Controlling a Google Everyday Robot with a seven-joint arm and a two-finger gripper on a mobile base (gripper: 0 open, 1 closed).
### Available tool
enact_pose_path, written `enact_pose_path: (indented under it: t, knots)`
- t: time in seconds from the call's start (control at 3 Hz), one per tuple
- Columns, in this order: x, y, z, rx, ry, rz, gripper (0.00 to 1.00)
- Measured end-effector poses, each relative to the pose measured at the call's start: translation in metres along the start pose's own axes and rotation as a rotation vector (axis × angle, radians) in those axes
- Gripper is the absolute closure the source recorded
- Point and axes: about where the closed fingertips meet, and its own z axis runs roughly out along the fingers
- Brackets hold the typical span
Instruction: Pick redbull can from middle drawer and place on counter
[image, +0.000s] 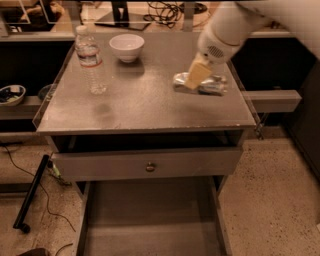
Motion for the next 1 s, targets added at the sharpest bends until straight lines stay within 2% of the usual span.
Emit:
enact_pose_path:
  t: [0.33,0.67,1.0]
  knots:
    - [-0.04,0.005,0.021,-0.054,-0.039,-0.061,1.0]
    - [-0.063,0.014,0.037,-0.092,-0.058,-0.103,1.0]
    - [-0.077,0.025,0.045,-0.128,-0.074,-0.135,1.0]
